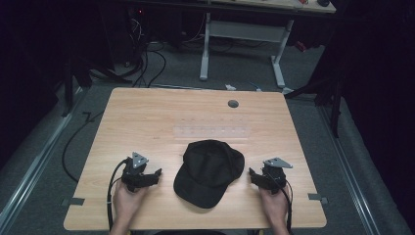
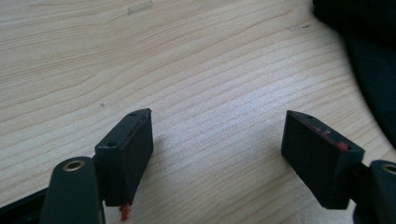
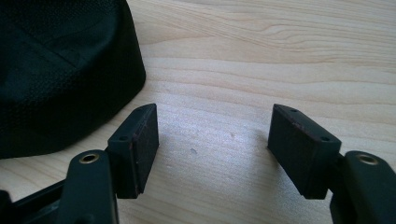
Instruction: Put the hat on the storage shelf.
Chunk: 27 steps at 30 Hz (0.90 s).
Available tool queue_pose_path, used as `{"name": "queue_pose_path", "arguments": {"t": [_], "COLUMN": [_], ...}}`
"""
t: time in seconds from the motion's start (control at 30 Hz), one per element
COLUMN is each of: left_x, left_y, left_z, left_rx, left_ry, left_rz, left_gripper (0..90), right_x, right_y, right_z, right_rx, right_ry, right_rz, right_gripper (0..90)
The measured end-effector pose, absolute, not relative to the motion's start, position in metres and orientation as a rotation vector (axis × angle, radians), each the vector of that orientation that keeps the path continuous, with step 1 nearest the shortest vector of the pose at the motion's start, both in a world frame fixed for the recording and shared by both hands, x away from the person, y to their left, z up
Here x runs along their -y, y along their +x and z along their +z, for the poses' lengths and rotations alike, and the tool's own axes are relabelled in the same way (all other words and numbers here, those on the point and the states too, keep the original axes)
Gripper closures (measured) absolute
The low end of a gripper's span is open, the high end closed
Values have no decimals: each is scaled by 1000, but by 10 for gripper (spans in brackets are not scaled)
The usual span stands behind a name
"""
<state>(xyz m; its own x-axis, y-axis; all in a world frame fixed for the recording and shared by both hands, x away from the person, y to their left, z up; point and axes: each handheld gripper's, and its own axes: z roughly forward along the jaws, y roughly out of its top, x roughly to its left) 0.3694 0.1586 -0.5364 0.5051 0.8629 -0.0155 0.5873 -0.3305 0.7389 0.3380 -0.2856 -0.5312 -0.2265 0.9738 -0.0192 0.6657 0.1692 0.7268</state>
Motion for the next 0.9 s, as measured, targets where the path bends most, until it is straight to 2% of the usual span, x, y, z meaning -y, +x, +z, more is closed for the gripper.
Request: {"name": "queue_pose_path", "arguments": {"t": [0.9], "left_x": [-158], "left_y": [369], "left_z": [-536], "left_rx": [-1186], "left_ry": [2047], "left_rz": [504], "left_gripper": [253], "right_x": [287], "right_y": [339], "right_z": [-531], "right_rx": [-1955], "right_ry": [1557], "right_rz": [835], "right_gripper": [352]}}
